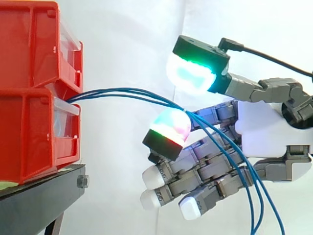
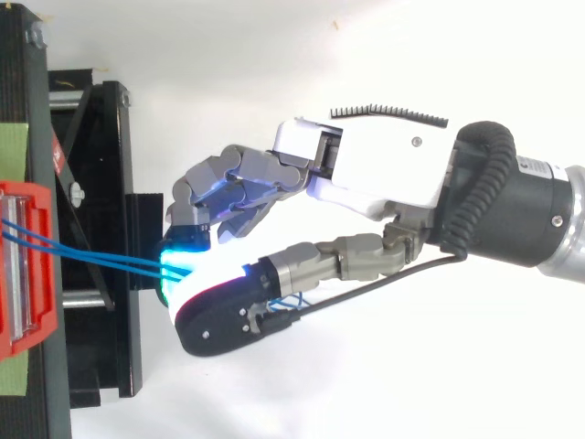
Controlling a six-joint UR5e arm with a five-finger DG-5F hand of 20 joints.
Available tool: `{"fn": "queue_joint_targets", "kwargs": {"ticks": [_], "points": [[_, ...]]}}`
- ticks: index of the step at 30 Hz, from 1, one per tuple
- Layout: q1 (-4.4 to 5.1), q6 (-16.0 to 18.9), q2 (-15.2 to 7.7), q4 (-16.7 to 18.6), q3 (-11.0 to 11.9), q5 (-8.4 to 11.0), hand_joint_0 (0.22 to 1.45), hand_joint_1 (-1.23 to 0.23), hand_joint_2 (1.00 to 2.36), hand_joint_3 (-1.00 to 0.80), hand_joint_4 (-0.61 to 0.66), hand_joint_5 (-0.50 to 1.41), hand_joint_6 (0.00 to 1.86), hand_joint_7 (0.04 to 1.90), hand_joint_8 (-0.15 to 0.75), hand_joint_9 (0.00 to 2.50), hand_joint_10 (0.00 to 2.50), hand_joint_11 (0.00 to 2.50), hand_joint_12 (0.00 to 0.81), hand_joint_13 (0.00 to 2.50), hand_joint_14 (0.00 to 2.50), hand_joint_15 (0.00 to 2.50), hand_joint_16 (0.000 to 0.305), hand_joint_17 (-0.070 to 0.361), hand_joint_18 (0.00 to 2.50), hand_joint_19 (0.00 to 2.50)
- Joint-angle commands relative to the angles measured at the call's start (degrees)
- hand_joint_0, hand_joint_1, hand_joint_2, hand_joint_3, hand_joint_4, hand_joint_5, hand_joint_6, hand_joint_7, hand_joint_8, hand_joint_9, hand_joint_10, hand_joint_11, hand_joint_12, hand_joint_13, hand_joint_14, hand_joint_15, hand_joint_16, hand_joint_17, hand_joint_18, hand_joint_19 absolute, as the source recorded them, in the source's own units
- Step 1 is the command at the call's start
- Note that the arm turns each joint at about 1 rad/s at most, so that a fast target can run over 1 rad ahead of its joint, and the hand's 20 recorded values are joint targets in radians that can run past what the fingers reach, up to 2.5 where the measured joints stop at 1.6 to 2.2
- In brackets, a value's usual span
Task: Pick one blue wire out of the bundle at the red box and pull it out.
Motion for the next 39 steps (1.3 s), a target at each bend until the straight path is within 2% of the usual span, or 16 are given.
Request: {"fn": "queue_joint_targets", "kwargs": {"ticks": [1, 3, 7, 11, 14, 19, 24, 27, 28, 30, 32, 35, 39], "points": [[0.0, -0.1, 0.0, 0.1, 0.1, 0.06, 0.57, -0.55, 1.01, -0.31, 0.22, -0.18, 0.82, 1.14, 0.37, 0.66, 0.01, 0.46, 0.463, 0.46, 0.01, 0.21, 0.064, 0.144, 0.62, 0.44], [0.0, -0.1, 0.0, 0.0, 0.2, -0.03, 0.58, -0.67, 1.02, -0.21, 0.24, -0.19, 0.85, 1.13, 0.372, 0.66, 0.01, 0.48, 0.463, 0.48, 0.01, 0.21, 0.064, 0.143, 0.64, 0.43], [0.0, -0.1, 0.0, 0.0, 0.2, -0.03, 0.62, -0.79, 1.02, -0.16, 0.23, -0.2, 0.87, 1.11, 0.37, 0.66, 0.01, 0.5, 0.461, 0.49, 0.01, 0.2, 0.063, 0.142, 0.66, 0.4], [0.0, 0.1, 0.0, 0.0, 0.2, -0.03, 0.69, -0.9, 1.02, -0.23, 0.22, -0.21, 0.88, 1.05, 0.36, 0.63, 0.01, 0.5, 0.458, 0.49, 0.01, 0.18, 0.063, 0.142, 0.68, 0.35], [0.0, 0.1, 0.0, 0.0, 0.2, -0.03, 0.75, -0.93, 1.01, -0.3, 0.24, -0.21, 0.89, 1.06, 0.352, 0.61, 0.01, 0.49, 0.458, 0.48, 0.01, 0.16, 0.063, 0.142, 0.68, 0.32], [0.0, 0.1, 0.0, 0.0, 0.2, -0.03, 0.79, -0.97, 1.0, -0.49, 0.21, -0.23, 0.9, 1.03, 0.329, 0.53, 0.01, 0.48, 0.446, 0.45, 0.0, 0.13, 0.063, 0.142, 0.68, 0.24], [-0.18, 0.2, 0.0, 0.0, 0.2, -0.03, 0.77, -0.97, 1.0, -0.5, 0.19, -0.23, 0.89, 1.02, 0.318, 0.48, 0.01, 0.44, 0.443, 0.42, 0.0, 0.11, 0.063, 0.141, 0.68, 0.23], [-0.18, 0.2, 0.0, 0.0, 0.2, 0.06, 0.71, -0.93, 1.0, -0.5, 0.2, -0.22, 0.87, 1.03, 0.318, 0.48, 0.01, 0.41, 0.445, 0.39, 0.0, 0.1, 0.063, 0.141, 0.65, 0.25], [-0.26, 0.2, 0.0, 0.0, 0.2, 0.06, 0.63, -0.86, 1.0, -0.5, 0.21, -0.21, 0.85, 1.07, 0.317, 0.46, 0.01, 0.39, 0.443, 0.36, 0.0, 0.12, 0.063, 0.142, 0.6, 0.29], [-0.26, 0.2, 0.0, 0.0, 0.2, 0.06, 0.57, -0.83, 1.0, -0.5, 0.22, -0.21, 0.84, 1.03, 0.321, 0.46, 0.01, 0.38, 0.453, 0.35, 0.0, 0.13, 0.065, 0.145, 0.57, 0.34], [-0.26, 0.2, 0.0, 0.0, 0.2, 0.06, 0.48, -0.65, 1.0, -0.5, 0.24, -0.18, 0.78, 1.07, 0.357, 0.5, 0.01, 0.36, 0.477, 0.36, 0.01, 0.15, 0.07, 0.156, 0.56, 0.37], [-0.35, 0.2, 0.0, 0.0, 0.2, 0.06, 0.46, -0.5, 1.0, -0.5, 0.25, -0.15, 0.72, 1.14, 0.378, 0.56, 0.01, 0.36, 0.49, 0.36, 0.01, 0.17, 0.072, 0.162, 0.56, 0.41], [-0.35, 0.2, 0.0, 0.0, 0.2, 0.06, 0.49, -0.48, 1.0, -0.47, 0.25, -0.14, 0.7, 1.19, 0.375, 0.6, 0.01, 0.38, 0.475, 0.38, 0.01, 0.17, 0.069, 0.155, 0.54, 0.43]]}}
